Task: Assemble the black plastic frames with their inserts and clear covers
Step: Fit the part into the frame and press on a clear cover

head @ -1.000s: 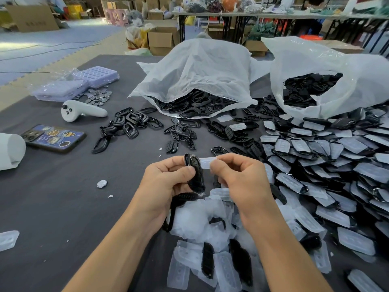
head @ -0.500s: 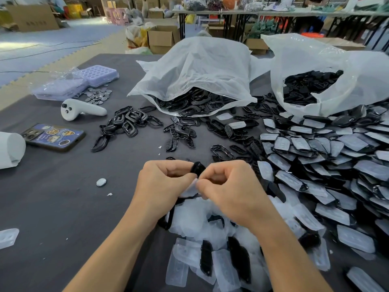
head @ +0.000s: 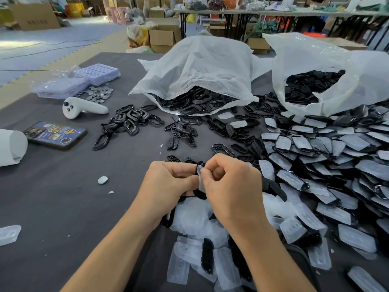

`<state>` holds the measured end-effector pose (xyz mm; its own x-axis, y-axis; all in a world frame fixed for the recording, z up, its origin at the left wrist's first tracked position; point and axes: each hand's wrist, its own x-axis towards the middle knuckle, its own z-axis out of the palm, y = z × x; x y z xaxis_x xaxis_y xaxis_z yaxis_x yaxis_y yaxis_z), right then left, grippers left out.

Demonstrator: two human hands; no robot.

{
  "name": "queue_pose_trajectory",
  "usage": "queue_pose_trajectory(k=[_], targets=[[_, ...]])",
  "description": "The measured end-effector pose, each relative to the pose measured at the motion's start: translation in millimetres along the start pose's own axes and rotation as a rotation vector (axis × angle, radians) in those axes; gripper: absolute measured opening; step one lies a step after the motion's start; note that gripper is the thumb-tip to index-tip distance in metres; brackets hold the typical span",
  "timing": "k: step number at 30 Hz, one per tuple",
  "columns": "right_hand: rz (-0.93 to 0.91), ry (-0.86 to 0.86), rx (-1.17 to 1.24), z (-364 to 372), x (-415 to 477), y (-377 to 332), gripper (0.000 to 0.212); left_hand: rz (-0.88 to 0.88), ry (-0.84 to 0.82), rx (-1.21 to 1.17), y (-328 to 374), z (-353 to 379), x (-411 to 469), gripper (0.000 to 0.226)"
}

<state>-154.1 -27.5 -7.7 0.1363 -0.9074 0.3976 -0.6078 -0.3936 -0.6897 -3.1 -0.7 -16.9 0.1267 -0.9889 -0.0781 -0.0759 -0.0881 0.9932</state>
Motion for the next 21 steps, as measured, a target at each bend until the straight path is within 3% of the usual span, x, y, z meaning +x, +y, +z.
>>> queue_pose_trajectory(k=[7, 10, 21], targets=[[0.055, 0.111, 0.061, 0.4, 0.4, -1.4, 0.018, -0.029, -0.129, -0.206, 2.3, -4.1, -0.8, 0.020], [0.064, 0.034, 0.144, -1.4, 1.6, 0.0, 0.014, -0.069, -0.130, -0.259, 3.0, -3.3, -0.6, 0.019], [0.196, -0.079, 0.442, -3.5, 8.5, 7.5, 0.020, -0.004, -0.053, -0.126, 4.1, 1.6, -2.4, 0.026]])
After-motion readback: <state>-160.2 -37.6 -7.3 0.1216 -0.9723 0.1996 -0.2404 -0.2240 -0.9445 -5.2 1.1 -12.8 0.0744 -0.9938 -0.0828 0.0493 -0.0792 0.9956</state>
